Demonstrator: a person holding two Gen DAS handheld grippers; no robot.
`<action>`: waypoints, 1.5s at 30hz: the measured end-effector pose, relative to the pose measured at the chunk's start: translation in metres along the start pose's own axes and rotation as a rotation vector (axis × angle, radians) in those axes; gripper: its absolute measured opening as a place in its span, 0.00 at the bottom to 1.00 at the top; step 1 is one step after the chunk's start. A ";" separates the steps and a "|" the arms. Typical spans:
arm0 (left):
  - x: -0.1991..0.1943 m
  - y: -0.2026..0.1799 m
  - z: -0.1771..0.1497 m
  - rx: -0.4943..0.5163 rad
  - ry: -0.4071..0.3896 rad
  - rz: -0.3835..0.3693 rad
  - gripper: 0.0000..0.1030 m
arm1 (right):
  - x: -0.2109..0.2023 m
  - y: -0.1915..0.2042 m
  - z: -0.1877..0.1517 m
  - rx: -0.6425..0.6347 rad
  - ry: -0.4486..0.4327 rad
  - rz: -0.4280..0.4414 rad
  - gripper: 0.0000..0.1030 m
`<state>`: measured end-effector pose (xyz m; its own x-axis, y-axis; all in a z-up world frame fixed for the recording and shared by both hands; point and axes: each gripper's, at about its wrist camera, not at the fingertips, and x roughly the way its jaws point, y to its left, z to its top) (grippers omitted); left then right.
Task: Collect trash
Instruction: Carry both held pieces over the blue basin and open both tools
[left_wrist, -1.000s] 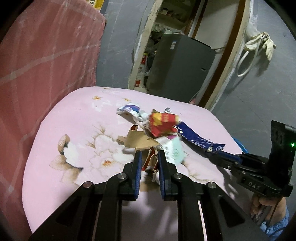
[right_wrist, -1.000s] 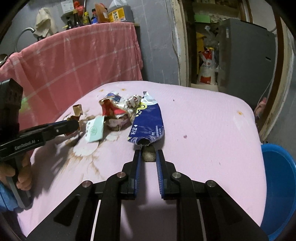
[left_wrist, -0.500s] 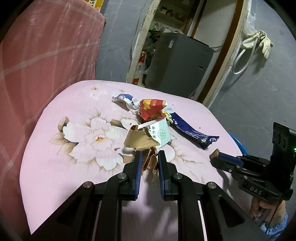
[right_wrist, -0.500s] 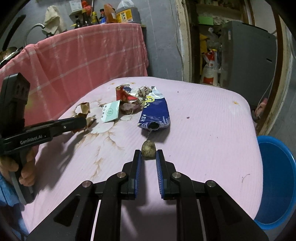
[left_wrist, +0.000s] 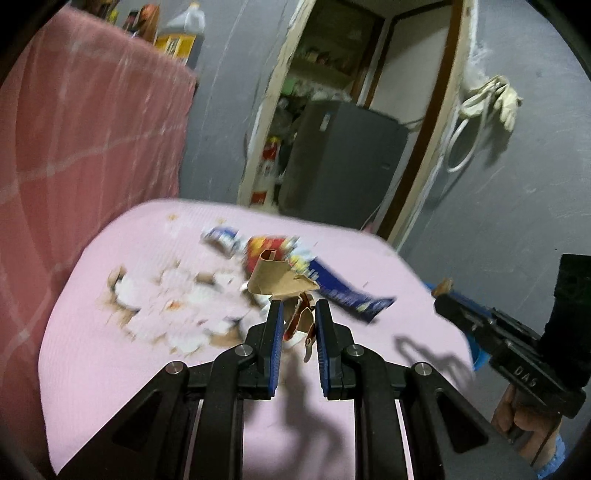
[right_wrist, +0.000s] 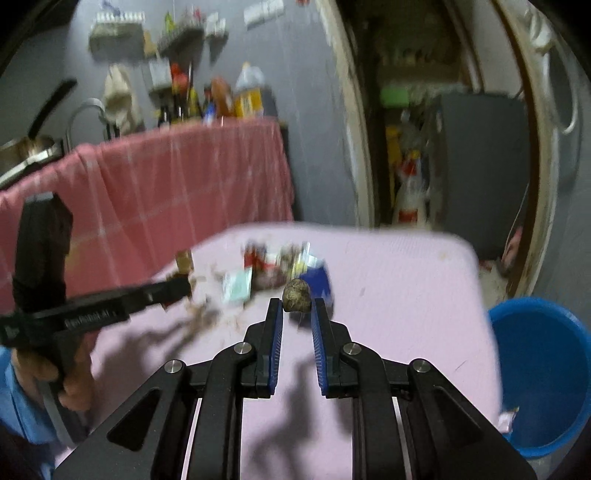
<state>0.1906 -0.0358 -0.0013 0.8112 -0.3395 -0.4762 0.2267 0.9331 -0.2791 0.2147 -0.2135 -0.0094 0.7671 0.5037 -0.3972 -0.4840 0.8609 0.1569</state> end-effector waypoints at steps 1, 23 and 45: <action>-0.002 -0.005 0.003 0.005 -0.023 -0.009 0.13 | -0.009 0.001 0.004 -0.011 -0.048 -0.018 0.13; 0.042 -0.146 0.048 0.175 -0.191 -0.262 0.13 | -0.113 -0.081 0.015 0.021 -0.425 -0.442 0.13; 0.177 -0.212 0.027 0.137 0.226 -0.358 0.17 | -0.095 -0.178 -0.026 0.269 -0.217 -0.517 0.14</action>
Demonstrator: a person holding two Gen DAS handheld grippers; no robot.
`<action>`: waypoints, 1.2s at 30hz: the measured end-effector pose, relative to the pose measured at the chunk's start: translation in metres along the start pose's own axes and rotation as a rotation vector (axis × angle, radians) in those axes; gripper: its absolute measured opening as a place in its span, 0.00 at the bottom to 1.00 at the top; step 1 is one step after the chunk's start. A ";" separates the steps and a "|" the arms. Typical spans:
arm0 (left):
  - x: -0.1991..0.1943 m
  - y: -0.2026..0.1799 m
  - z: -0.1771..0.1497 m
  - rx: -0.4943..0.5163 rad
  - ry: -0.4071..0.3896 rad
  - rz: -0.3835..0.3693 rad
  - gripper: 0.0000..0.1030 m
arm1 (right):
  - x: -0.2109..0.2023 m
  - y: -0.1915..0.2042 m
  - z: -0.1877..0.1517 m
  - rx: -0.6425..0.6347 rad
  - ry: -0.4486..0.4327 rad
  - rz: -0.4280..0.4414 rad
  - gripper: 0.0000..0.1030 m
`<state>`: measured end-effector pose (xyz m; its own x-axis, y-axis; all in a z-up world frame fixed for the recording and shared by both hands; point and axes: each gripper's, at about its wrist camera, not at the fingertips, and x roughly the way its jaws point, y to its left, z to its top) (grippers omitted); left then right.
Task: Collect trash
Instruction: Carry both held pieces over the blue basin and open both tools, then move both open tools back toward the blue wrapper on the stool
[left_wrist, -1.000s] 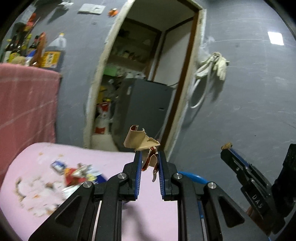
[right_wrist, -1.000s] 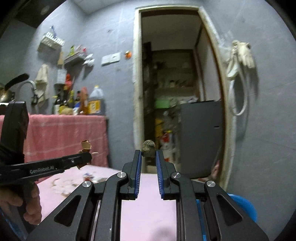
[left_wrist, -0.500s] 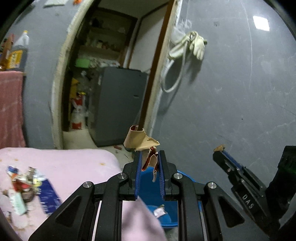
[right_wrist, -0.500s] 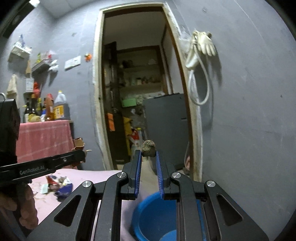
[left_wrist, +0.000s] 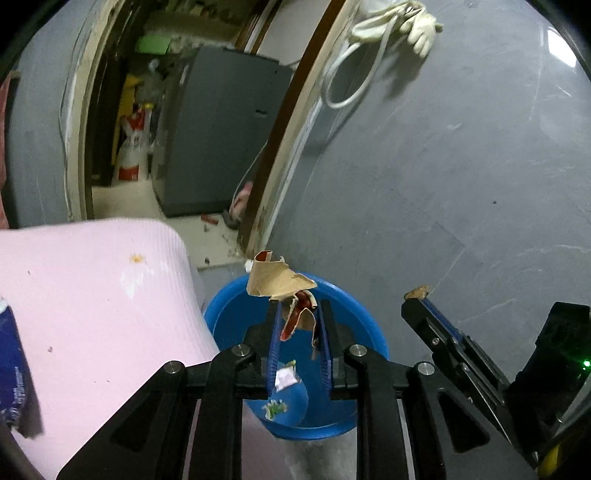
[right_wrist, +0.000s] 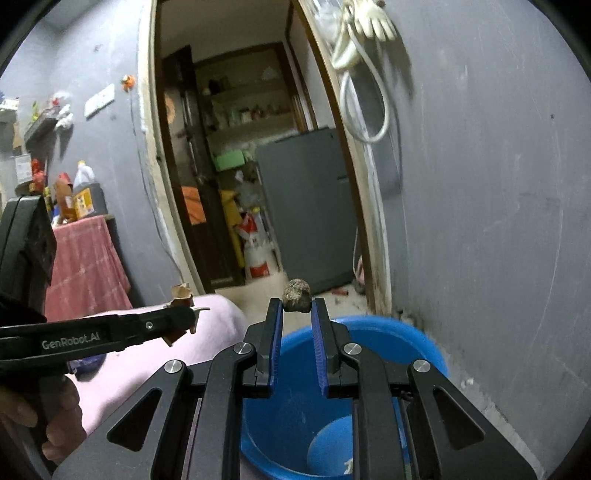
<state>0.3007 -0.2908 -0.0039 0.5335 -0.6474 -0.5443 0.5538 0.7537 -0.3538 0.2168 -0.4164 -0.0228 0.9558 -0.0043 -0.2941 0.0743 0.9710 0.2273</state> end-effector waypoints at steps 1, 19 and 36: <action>0.004 0.002 -0.002 -0.005 0.011 0.003 0.18 | 0.003 -0.002 -0.001 0.006 0.013 -0.002 0.14; -0.017 0.014 -0.007 -0.021 -0.043 0.077 0.47 | 0.005 -0.004 0.000 0.018 0.019 -0.014 0.36; -0.129 0.038 -0.017 0.001 -0.368 0.362 0.98 | -0.029 0.044 0.017 -0.027 -0.195 0.101 0.99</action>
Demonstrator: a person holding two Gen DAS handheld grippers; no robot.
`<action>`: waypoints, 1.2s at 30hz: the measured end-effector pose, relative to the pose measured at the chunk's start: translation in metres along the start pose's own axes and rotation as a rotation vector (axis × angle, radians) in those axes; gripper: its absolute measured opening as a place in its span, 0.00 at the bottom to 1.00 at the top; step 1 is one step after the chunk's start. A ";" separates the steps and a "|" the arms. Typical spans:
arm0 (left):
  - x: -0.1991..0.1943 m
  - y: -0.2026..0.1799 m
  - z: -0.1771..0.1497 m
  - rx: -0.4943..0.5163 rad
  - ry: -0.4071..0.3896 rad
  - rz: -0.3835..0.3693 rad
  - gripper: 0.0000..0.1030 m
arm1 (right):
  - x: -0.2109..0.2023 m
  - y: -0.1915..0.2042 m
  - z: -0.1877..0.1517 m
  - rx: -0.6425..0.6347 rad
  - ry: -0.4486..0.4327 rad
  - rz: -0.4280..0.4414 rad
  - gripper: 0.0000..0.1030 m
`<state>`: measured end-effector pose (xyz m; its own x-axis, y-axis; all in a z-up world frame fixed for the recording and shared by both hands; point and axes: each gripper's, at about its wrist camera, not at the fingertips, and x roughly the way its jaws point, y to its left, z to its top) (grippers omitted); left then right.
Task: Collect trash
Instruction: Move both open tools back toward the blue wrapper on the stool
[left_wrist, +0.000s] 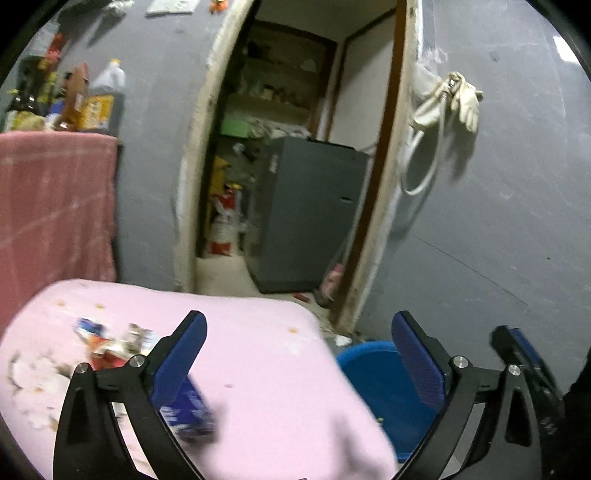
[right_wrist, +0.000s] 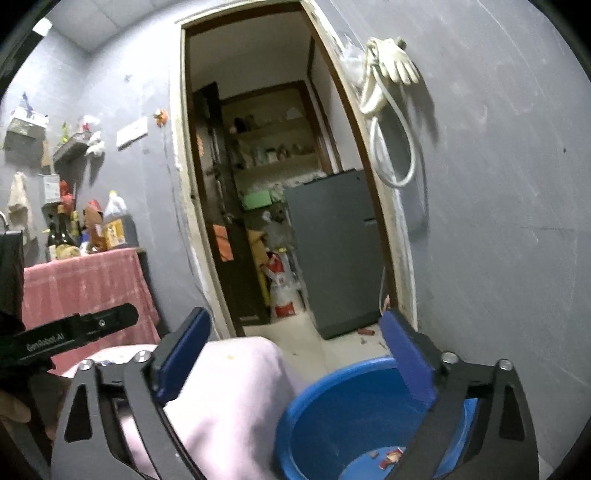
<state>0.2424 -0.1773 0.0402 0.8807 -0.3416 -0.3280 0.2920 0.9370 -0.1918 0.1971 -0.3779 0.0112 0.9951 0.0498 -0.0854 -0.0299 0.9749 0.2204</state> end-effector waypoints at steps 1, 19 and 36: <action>-0.005 0.005 0.000 -0.002 -0.011 0.019 0.98 | -0.002 0.004 0.001 -0.005 -0.011 0.006 1.00; -0.092 0.089 0.003 0.006 -0.178 0.190 0.98 | -0.017 0.111 0.017 -0.114 -0.134 0.194 1.00; -0.102 0.177 -0.023 -0.066 -0.090 0.313 0.98 | 0.046 0.174 -0.006 -0.154 0.075 0.300 1.00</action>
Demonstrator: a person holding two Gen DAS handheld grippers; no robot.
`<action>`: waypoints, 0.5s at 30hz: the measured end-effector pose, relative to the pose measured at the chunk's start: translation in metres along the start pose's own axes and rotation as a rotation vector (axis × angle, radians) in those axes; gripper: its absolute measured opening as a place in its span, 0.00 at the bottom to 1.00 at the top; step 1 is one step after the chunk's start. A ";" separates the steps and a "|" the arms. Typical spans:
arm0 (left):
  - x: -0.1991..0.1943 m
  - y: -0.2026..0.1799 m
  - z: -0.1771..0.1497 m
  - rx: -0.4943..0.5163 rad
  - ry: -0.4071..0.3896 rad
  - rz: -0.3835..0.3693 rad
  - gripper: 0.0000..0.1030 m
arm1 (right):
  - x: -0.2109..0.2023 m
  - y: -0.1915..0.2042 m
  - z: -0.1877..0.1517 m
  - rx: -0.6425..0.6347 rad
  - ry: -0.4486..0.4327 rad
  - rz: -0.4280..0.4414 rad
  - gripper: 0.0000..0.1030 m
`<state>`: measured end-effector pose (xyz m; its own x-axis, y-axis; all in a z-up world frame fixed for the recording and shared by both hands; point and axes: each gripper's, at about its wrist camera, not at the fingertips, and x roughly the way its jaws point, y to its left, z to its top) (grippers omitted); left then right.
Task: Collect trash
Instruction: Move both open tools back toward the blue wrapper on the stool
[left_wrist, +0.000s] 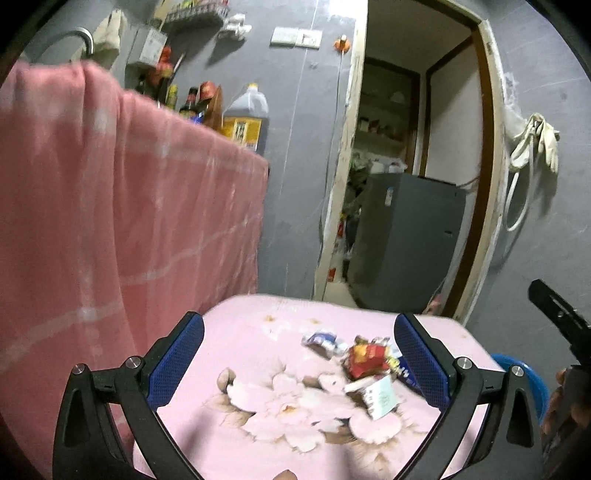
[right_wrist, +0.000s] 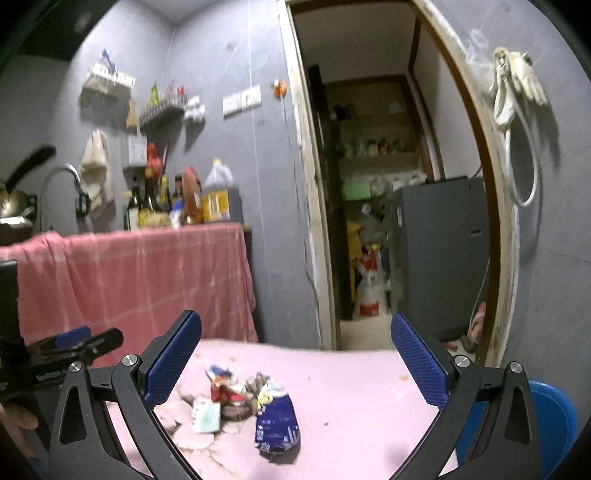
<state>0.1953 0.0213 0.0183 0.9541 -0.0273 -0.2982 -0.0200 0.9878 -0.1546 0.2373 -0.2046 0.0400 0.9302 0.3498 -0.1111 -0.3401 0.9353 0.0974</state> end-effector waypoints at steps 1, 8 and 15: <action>0.003 0.002 -0.002 0.002 0.014 -0.006 0.98 | 0.006 0.001 -0.003 -0.008 0.030 0.002 1.00; 0.027 0.004 -0.015 0.003 0.163 -0.057 0.98 | 0.038 0.004 -0.023 -0.072 0.232 0.050 1.00; 0.047 -0.003 -0.022 0.009 0.289 -0.127 0.97 | 0.063 -0.001 -0.049 -0.071 0.431 0.103 0.98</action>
<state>0.2336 0.0136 -0.0158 0.8246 -0.1913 -0.5324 0.0973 0.9750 -0.1997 0.2896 -0.1813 -0.0156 0.7533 0.4175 -0.5081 -0.4508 0.8904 0.0633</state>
